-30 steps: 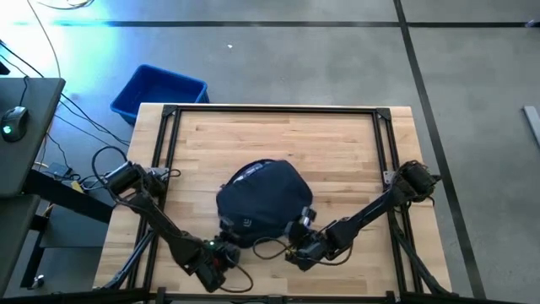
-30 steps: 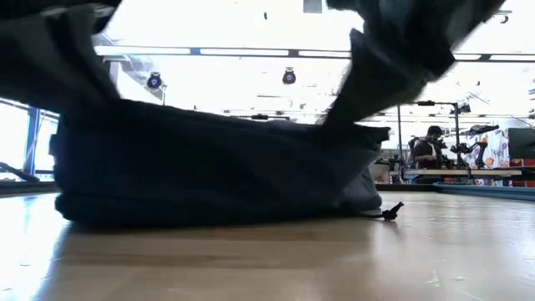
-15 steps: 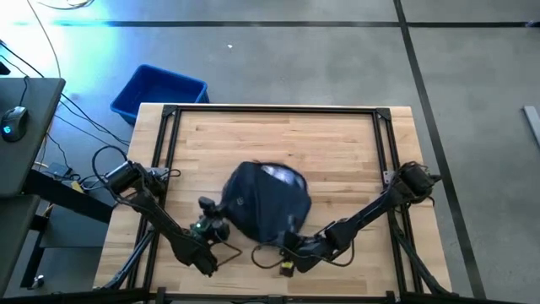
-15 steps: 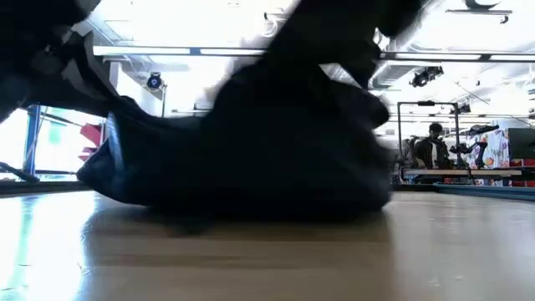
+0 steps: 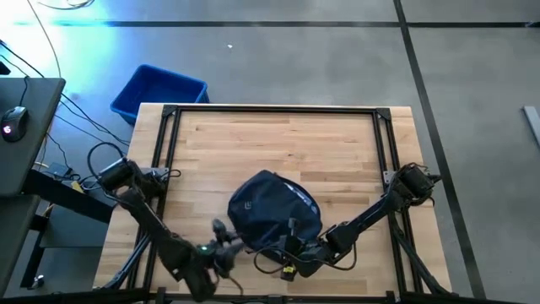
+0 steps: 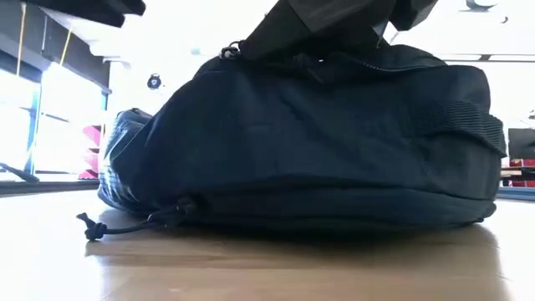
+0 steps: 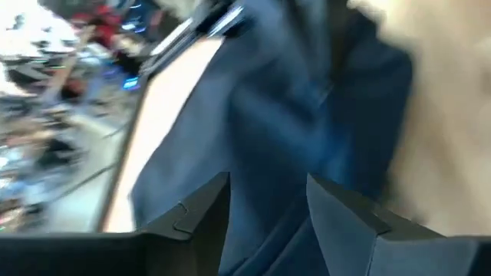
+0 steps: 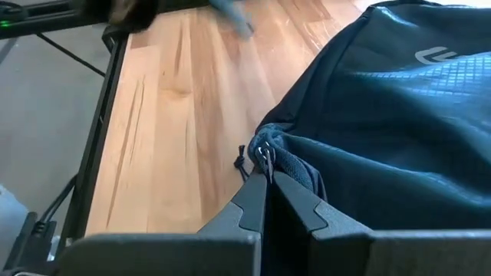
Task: Unpack backpack
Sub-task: Close the black backpack
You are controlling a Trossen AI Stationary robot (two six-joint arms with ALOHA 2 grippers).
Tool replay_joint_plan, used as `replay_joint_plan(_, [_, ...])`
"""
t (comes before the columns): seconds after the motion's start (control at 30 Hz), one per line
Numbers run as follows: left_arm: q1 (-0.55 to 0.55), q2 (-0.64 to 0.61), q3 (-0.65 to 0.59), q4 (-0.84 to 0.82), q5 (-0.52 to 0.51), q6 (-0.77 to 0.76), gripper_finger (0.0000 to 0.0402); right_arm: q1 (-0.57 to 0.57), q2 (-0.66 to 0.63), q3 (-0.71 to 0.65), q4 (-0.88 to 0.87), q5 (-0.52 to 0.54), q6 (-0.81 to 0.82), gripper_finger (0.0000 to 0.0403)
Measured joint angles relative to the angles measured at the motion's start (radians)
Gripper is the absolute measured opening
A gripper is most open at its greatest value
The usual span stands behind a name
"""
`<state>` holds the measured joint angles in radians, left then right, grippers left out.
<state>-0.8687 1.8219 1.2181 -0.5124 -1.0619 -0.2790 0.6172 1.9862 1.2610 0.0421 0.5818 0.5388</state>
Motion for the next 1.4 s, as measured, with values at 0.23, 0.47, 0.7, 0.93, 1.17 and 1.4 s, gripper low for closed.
replay_joint_plan(0.23, [0.11, 0.012, -0.066, 0.363, 0.304, 0.147, 0.0155, -0.001, 0.0, 0.0, 0.044, -0.006, -0.029, 0.0])
replay_joint_plan(0.47, [0.156, 0.024, -0.077, 0.355, 0.338, 0.09, 0.0131, -0.001, 0.0, 0.0, 0.05, -0.012, -0.03, 0.0])
replay_joint_plan(0.7, [0.162, 0.04, -0.075, 0.277, 0.319, 0.093, 0.0012, 0.002, 0.0, 0.0, 0.051, -0.083, 0.011, 0.0])
replay_joint_plan(0.93, [0.156, 0.039, -0.076, -0.077, 0.172, -0.078, 0.0004, 0.005, -0.011, 0.001, -0.039, -0.185, 0.2, 0.0001])
replay_joint_plan(1.17, [0.155, 0.04, -0.082, -0.46, 0.062, -0.404, 0.0002, 0.028, -0.011, 0.001, -0.143, -0.193, 0.295, 0.0001])
replay_joint_plan(1.4, [0.11, 0.034, -0.084, -0.272, 0.034, -0.224, 0.0003, 0.028, 0.003, 0.002, -0.009, -0.082, 0.176, 0.0])
